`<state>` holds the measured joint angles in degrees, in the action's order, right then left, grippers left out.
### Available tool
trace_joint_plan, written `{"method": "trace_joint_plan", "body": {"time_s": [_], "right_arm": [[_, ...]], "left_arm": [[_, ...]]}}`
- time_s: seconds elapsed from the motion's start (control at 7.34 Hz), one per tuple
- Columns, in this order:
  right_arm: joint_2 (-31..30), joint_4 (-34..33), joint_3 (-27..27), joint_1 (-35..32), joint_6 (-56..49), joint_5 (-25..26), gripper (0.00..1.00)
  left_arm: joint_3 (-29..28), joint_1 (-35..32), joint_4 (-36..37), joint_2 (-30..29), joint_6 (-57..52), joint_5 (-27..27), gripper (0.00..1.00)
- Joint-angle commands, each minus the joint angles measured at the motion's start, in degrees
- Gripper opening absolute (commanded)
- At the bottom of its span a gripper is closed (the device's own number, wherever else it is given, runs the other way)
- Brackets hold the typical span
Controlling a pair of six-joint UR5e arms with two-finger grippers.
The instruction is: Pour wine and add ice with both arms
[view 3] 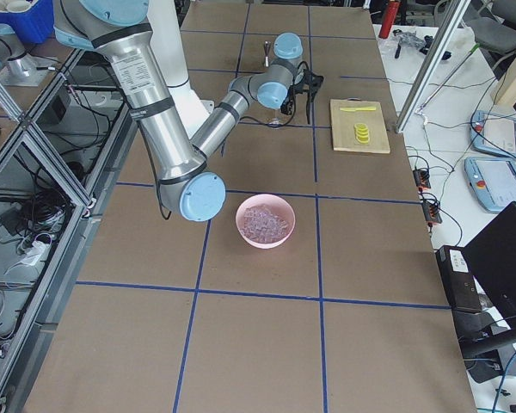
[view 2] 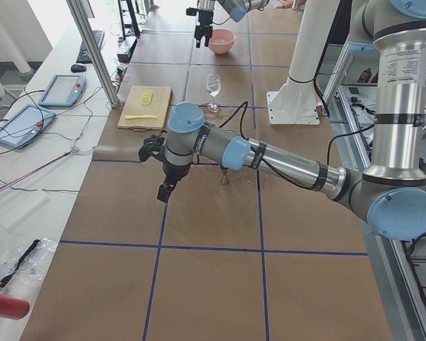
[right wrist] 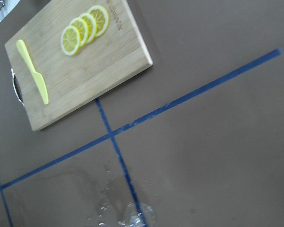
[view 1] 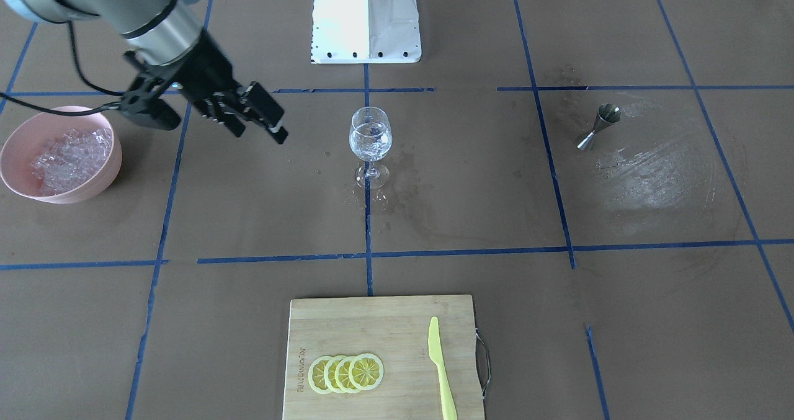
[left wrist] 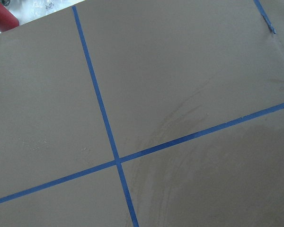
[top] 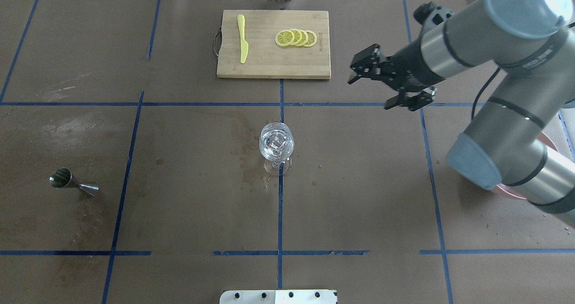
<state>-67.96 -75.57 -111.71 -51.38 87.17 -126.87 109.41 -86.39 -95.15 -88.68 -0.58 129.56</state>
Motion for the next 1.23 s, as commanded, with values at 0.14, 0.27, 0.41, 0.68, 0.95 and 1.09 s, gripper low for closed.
{"method": "trace_joint_plan", "body": {"time_s": [0.14,0.27,0.41,0.68,0.95,1.09], "right_arm": [[-12.7,-0.6,5.9,-17.2,-36.2,-7.8,1.0],[-13.3,-3.9,8.2,-20.5,-46.9,-7.9,1.0],[-12.9,-10.0,9.6,-22.7,-56.9,-7.4,1.0],[-7.8,-15.6,20.2,-28.7,-78.3,-5.4,1.0],[-5.0,-15.8,24.5,-29.7,-81.0,-6.9,1.0],[-5.9,-16.2,24.3,-29.7,-81.0,-9.4,1.0]], "left_arm": [[-0.3,-0.5,0.0,-0.2,-0.4,-0.2,1.0],[-0.1,-1.1,0.0,-0.1,-0.5,-0.2,1.0],[0.4,-1.2,0.2,0.2,-0.5,-0.1,1.0],[-0.7,-0.9,0.2,-1.3,0.1,0.1,1.0],[-3.1,-1.1,0.3,-2.9,0.1,0.1,1.0],[-2.5,-1.4,0.4,-2.1,0.0,0.1,1.0]]}}
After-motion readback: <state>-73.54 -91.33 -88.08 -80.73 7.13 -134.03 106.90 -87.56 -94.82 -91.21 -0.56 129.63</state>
